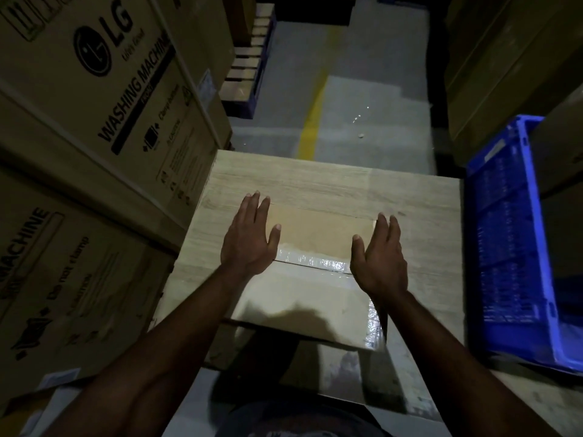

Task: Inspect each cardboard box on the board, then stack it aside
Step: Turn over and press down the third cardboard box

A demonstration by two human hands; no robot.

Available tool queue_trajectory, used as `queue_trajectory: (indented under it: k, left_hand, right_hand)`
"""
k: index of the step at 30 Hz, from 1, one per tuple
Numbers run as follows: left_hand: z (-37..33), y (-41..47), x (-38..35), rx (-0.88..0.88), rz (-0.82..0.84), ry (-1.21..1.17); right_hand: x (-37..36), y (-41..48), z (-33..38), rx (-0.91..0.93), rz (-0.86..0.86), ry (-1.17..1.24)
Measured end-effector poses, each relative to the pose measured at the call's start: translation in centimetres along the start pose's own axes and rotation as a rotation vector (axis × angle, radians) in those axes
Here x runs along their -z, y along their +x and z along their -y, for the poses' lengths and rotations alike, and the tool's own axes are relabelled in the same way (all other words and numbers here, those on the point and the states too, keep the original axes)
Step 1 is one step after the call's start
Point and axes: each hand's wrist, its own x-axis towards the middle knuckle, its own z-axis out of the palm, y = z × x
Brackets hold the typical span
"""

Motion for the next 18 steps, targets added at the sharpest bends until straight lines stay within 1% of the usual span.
queue_trajectory:
  k: [2, 4, 6, 8, 11, 16, 18]
  left_hand:
    - [-0.2, -0.2, 0.1, 0.071, -0.062, -0.098]
    - [-0.3, -0.3, 0.2, 0.237, -0.116, -0.226]
    - [-0.3, 0.2, 0.3, 0.381, -0.092, -0.277]
    - [-0.4, 0.9, 0.5, 0.466, -0.003, -0.251]
    - [-0.5, 1.3, 1.2, 0.494, 0.056, -0.241]
    - [-0.4, 1.2, 1.4, 0.474, 0.052, -0.243]
    - [-0.4, 1.2, 1.7, 0.488, 0.073, -0.289]
  right_hand:
    - [0.1, 0.0, 0.2, -0.078, -0.037, 0.073]
    - [0.2, -0.1, 0.4, -0.207, -0.06, 0.152]
    - [0.4, 0.3, 0.5, -0.322, -0.037, 0.202]
    - [0.5, 0.4, 0.4, -0.363, -0.015, 0.221]
    - [0.8, 0.4, 0.5, -0.345, -0.013, 0.233]
    - [1.0, 0.0, 0.9, -0.343, -0.011, 0.22]
    - [1.1, -0.1, 0.9, -0.356, -0.015, 0.227]
